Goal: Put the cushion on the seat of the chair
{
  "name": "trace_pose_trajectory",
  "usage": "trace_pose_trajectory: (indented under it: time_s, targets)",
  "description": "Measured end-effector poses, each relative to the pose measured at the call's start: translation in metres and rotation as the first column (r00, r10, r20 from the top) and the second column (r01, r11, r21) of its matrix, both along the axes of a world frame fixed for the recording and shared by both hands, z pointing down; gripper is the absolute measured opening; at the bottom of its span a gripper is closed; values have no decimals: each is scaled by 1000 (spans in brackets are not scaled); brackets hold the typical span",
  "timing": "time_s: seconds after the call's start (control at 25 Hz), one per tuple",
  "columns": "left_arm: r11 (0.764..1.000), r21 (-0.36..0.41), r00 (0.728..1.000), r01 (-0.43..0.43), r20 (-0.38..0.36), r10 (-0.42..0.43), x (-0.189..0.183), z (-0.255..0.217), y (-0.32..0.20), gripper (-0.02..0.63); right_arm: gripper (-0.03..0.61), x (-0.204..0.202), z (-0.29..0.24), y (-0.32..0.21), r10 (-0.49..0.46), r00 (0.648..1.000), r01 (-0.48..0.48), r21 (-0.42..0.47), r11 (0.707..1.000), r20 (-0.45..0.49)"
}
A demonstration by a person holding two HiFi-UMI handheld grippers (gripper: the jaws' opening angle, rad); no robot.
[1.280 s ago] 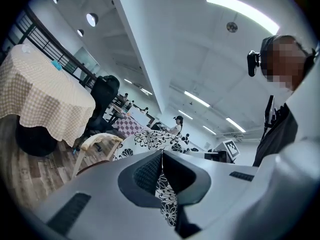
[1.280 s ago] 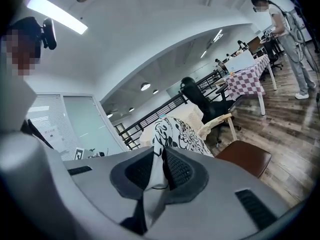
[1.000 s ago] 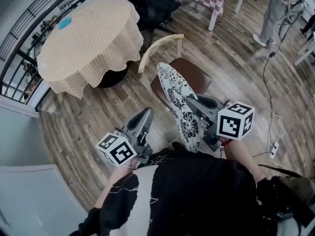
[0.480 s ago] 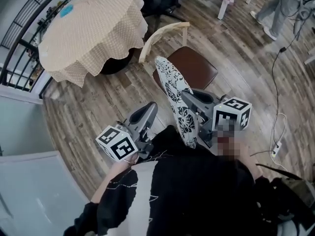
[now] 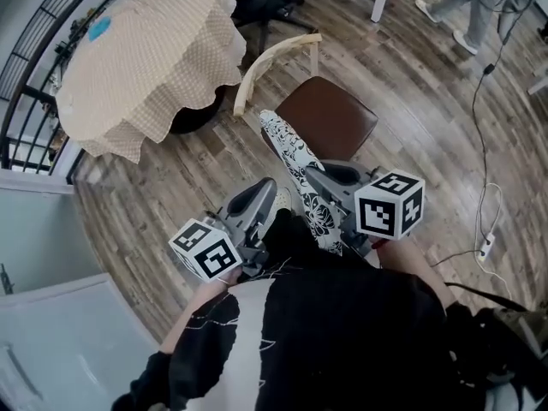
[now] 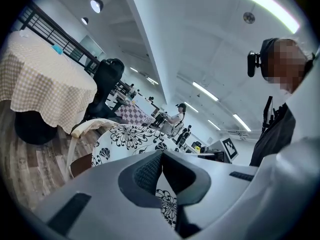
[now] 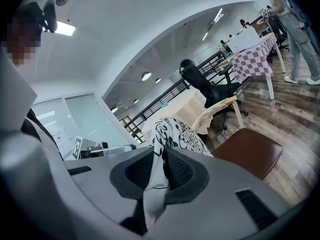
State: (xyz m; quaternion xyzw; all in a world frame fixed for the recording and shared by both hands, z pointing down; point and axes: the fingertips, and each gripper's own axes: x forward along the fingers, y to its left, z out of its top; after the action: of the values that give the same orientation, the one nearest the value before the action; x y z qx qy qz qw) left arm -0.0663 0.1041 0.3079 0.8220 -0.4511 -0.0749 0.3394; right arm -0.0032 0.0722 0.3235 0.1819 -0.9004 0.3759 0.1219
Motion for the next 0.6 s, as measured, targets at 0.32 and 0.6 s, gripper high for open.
trace_pose_trajectory:
  time_s: [0.32,0.6]
  targets:
    - [997,-11,997,-75,-22,75,-6,7,-42,15,43,-14,11,-32,39,999,-39,-12,999,-31]
    - [990,-55,991,-132,-15,132,-36,21,-104,15,43,-43,33,-89,99,994,-103,-94,990,-49]
